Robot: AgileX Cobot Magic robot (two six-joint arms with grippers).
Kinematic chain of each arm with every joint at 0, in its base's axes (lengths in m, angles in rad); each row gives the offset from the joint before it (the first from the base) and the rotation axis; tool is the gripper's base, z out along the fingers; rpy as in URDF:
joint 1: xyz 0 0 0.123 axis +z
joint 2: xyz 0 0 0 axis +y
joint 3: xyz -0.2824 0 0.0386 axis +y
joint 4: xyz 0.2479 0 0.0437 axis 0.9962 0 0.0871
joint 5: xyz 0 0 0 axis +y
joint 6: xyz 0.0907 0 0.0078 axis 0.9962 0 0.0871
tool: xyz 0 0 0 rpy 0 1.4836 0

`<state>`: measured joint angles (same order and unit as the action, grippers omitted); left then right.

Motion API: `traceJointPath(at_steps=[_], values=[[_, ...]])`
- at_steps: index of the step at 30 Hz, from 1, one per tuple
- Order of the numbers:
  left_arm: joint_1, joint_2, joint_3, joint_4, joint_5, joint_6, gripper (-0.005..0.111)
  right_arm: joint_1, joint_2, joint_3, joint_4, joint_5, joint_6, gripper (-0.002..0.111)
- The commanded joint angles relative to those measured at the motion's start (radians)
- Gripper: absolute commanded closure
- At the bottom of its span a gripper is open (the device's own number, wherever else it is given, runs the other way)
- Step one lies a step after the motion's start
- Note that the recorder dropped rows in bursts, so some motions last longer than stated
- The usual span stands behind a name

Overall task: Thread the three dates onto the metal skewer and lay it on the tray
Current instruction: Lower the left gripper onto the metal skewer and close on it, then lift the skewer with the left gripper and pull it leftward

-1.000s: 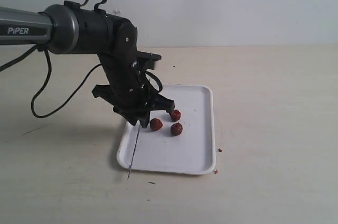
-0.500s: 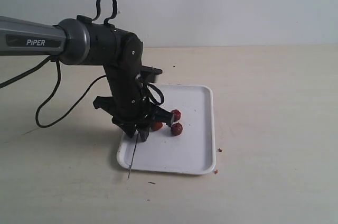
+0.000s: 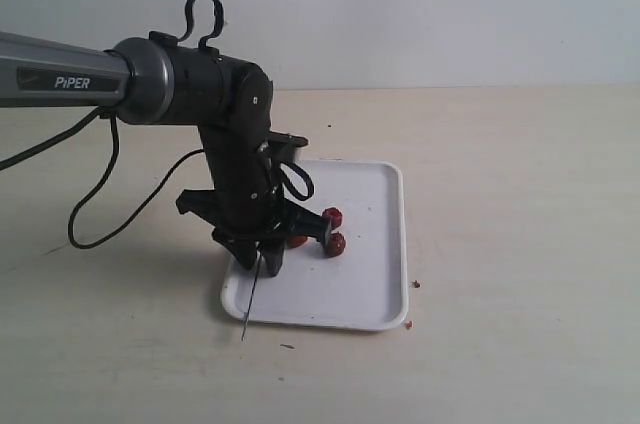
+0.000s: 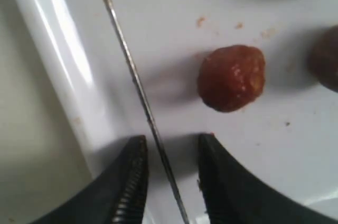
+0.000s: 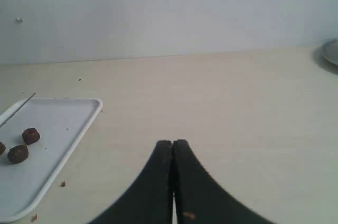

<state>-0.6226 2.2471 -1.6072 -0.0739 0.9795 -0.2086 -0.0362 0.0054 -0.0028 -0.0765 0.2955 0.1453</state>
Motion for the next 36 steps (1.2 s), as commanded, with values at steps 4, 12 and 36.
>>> traceJointPath(at_steps=[4,12,36], values=[[-0.004,0.008,0.0,0.009,0.042,-0.015,0.072,0.002,-0.005,0.003,0.0,-0.013,-0.005,0.108],[-0.004,0.008,0.0,0.009,0.043,-0.034,0.075,0.002,-0.005,0.003,0.0,-0.013,-0.005,0.108],[-0.006,-0.401,0.003,0.172,0.167,0.026,0.107,0.002,-0.005,0.003,-0.002,-0.013,-0.005,0.108]])
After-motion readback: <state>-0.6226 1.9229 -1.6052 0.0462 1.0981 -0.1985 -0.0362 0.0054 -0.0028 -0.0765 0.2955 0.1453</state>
